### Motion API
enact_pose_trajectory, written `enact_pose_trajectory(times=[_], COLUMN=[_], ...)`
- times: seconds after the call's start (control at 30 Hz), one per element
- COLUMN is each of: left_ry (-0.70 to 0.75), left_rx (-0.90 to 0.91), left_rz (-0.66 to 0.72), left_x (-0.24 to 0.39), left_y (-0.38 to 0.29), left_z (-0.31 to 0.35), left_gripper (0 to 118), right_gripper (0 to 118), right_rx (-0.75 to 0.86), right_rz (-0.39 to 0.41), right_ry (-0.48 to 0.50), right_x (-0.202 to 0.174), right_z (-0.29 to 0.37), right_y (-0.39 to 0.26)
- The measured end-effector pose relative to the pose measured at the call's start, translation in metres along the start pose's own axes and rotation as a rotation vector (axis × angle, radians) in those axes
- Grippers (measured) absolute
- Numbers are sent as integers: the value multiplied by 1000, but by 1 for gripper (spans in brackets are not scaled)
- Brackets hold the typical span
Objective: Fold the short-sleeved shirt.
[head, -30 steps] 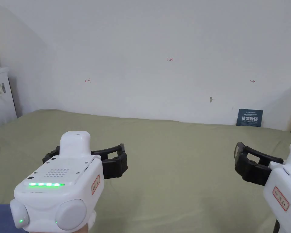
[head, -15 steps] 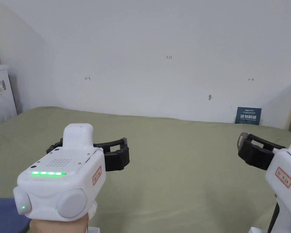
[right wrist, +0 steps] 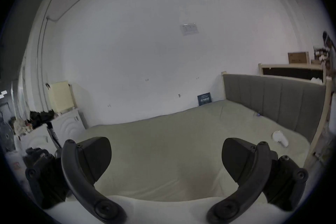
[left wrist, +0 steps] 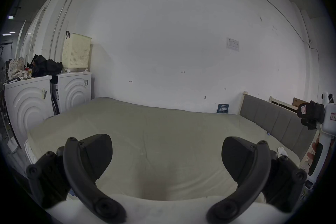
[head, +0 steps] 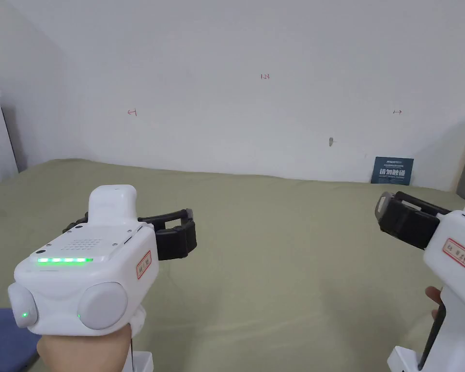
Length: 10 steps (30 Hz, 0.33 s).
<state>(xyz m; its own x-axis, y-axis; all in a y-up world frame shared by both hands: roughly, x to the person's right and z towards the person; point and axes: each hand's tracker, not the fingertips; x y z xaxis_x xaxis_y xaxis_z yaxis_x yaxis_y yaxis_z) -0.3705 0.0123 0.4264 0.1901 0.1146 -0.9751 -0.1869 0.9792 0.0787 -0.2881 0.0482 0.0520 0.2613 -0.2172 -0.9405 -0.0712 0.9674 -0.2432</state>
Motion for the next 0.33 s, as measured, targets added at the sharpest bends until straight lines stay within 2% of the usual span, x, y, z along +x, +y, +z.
enact_pose_trajectory(times=[0.07, 0.2, 0.33], left_ry=[-11, -19, -21], left_rx=[3, 11, 25], left_rz=[6, 23, 28], left_x=[-2, -2, -4], left_y=[1, 2, 2], left_z=[-5, -4, -1], left_gripper=[118, 118, 118], right_gripper=[118, 118, 118], right_rx=[21, 26, 166], right_rz=[47, 68, 220], right_ry=[-14, -1, 64], right_x=[-5, -13, -19], right_z=[-4, -2, 3], right_y=[-3, -11, -32])
